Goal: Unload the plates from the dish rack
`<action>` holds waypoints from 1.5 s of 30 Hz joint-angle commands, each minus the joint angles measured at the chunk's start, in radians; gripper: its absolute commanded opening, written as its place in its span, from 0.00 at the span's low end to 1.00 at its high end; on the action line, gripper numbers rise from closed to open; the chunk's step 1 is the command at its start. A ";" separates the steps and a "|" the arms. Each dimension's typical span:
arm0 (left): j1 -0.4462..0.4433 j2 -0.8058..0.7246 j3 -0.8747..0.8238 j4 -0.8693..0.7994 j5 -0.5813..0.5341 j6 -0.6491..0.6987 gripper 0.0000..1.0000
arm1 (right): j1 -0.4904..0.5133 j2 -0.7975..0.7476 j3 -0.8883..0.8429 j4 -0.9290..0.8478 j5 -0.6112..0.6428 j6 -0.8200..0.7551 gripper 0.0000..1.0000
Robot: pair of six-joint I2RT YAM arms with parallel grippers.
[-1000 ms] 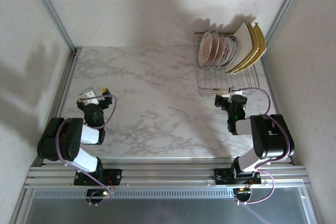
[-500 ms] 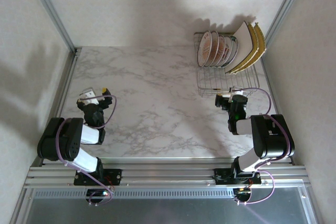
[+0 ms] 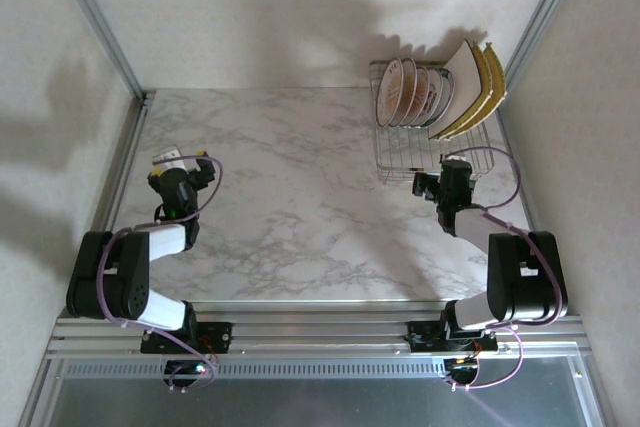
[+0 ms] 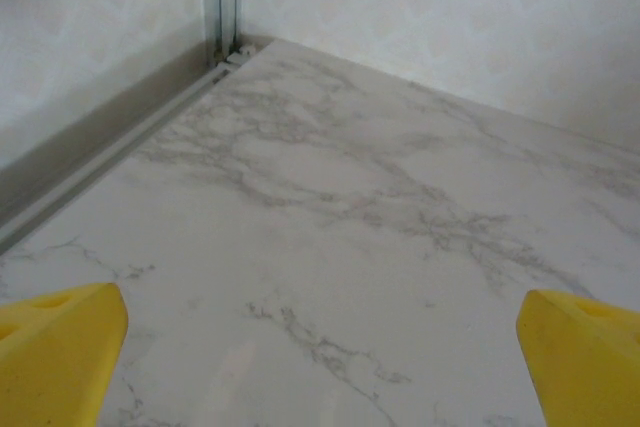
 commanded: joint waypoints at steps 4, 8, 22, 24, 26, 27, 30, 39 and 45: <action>-0.016 -0.100 0.093 -0.363 -0.036 -0.065 1.00 | 0.019 -0.035 0.073 -0.305 0.032 0.070 0.99; -0.017 -0.094 0.186 -0.538 -0.045 -0.110 1.00 | 0.021 -0.052 0.141 -0.449 0.022 0.065 0.99; -0.028 -0.070 0.379 -0.894 0.002 -0.195 1.00 | 0.038 0.001 0.338 -0.851 -0.023 0.142 0.99; -0.032 -0.069 0.384 -0.905 0.014 -0.195 1.00 | 0.052 0.005 0.357 -0.905 -0.022 0.168 0.99; -0.038 -0.064 0.394 -0.923 0.018 -0.195 1.00 | 0.065 -0.001 0.367 -0.948 -0.023 0.190 0.99; -0.041 -0.064 0.401 -0.931 0.019 -0.195 1.00 | 0.072 -0.004 0.373 -0.967 -0.022 0.199 0.99; -0.054 -0.068 0.418 -0.949 0.017 -0.196 1.00 | 0.086 -0.029 0.387 -1.028 -0.011 0.217 0.99; -0.088 -0.085 0.574 -1.048 0.023 -0.152 1.00 | 0.130 -0.081 0.586 -1.204 0.006 0.204 0.99; -0.103 -0.088 0.633 -0.939 0.027 -0.107 0.99 | 0.161 0.014 0.848 -1.145 -0.003 0.136 0.99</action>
